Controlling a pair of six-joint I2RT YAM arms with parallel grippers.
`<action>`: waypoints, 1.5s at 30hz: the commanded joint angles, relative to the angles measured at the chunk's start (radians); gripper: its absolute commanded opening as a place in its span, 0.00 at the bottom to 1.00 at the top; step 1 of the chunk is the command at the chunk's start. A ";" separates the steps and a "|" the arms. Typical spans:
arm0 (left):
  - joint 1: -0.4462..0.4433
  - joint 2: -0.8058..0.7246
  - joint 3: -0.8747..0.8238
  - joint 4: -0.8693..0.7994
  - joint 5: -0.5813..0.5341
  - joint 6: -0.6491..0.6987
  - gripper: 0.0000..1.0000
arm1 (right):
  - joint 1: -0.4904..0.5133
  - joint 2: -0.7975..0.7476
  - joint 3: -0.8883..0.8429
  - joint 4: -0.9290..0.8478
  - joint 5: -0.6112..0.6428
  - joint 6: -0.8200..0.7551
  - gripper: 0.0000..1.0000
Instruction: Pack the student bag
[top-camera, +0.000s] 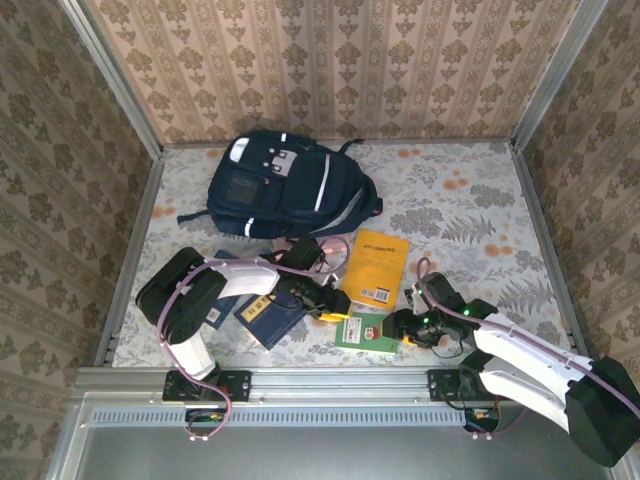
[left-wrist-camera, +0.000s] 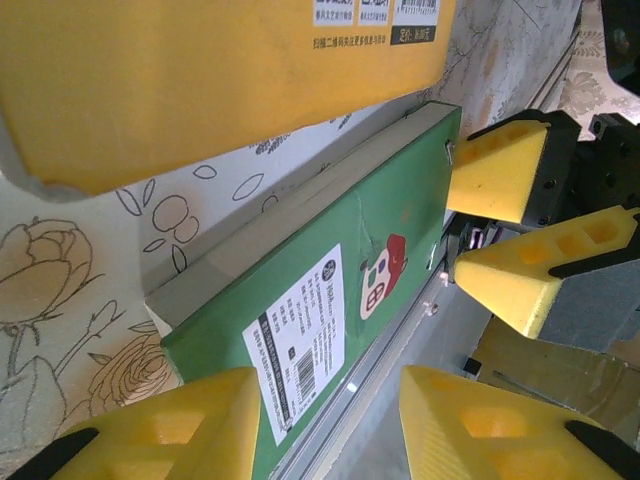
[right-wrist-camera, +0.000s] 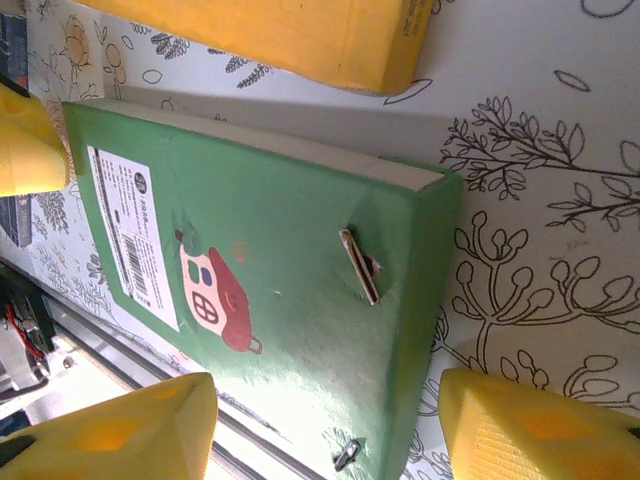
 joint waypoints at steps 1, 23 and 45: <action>-0.005 -0.029 0.005 -0.063 -0.006 0.019 0.43 | -0.008 -0.002 -0.023 0.029 -0.019 0.017 0.61; -0.019 0.029 0.002 -0.077 -0.017 0.000 0.34 | -0.011 0.018 -0.061 0.092 -0.027 0.011 0.47; -0.021 0.079 0.022 -0.033 0.025 0.005 0.28 | -0.066 -0.178 -0.037 0.076 -0.193 0.087 0.41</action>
